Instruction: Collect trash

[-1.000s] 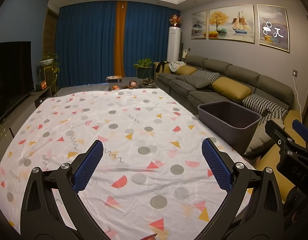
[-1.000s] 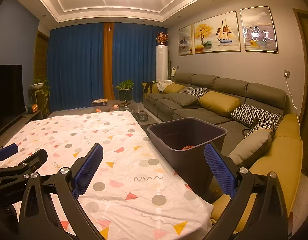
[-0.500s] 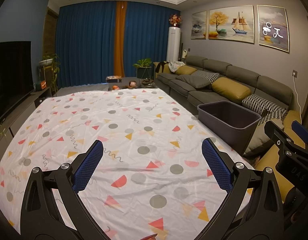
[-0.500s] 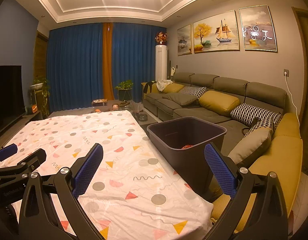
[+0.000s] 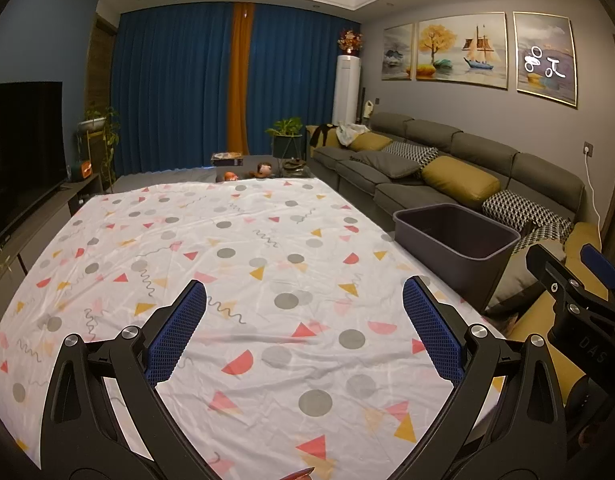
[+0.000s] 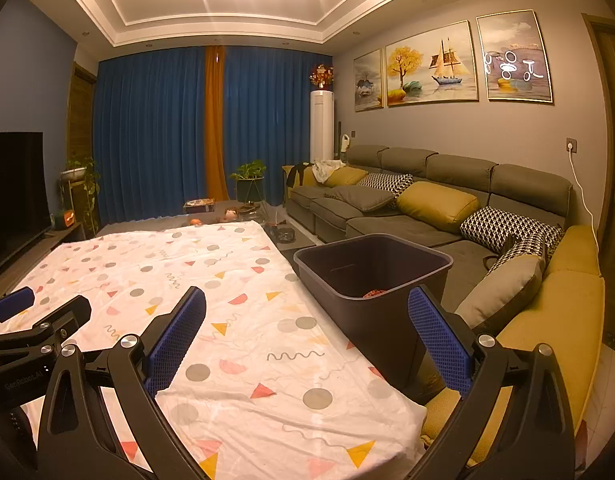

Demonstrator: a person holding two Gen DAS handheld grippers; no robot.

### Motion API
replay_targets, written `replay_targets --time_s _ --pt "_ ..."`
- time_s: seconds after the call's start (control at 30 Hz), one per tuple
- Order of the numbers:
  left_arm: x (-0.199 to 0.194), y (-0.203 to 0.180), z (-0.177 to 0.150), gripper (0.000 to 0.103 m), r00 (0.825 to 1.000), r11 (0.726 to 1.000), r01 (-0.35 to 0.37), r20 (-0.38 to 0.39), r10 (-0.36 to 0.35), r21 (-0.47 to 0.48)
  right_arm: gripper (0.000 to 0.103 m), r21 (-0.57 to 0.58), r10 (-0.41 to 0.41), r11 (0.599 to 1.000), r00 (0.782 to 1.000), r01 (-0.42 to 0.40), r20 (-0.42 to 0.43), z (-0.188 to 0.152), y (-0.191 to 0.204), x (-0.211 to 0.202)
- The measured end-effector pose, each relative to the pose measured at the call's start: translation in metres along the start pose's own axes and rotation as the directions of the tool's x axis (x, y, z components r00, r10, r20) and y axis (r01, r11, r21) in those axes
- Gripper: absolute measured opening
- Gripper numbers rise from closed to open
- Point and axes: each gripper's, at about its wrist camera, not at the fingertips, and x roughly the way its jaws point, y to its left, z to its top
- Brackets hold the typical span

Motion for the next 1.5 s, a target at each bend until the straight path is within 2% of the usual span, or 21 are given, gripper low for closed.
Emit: replay_targets --time_s 1.5 --pt "-0.0053 -0.0006 0.0022 0.097 1.0 1.0 0.014 0.004 -0.014 -0.003 0.097 0.005 -0.002 1.0 1.0 0.002 0.008 0.0021 0.0 0.0017"
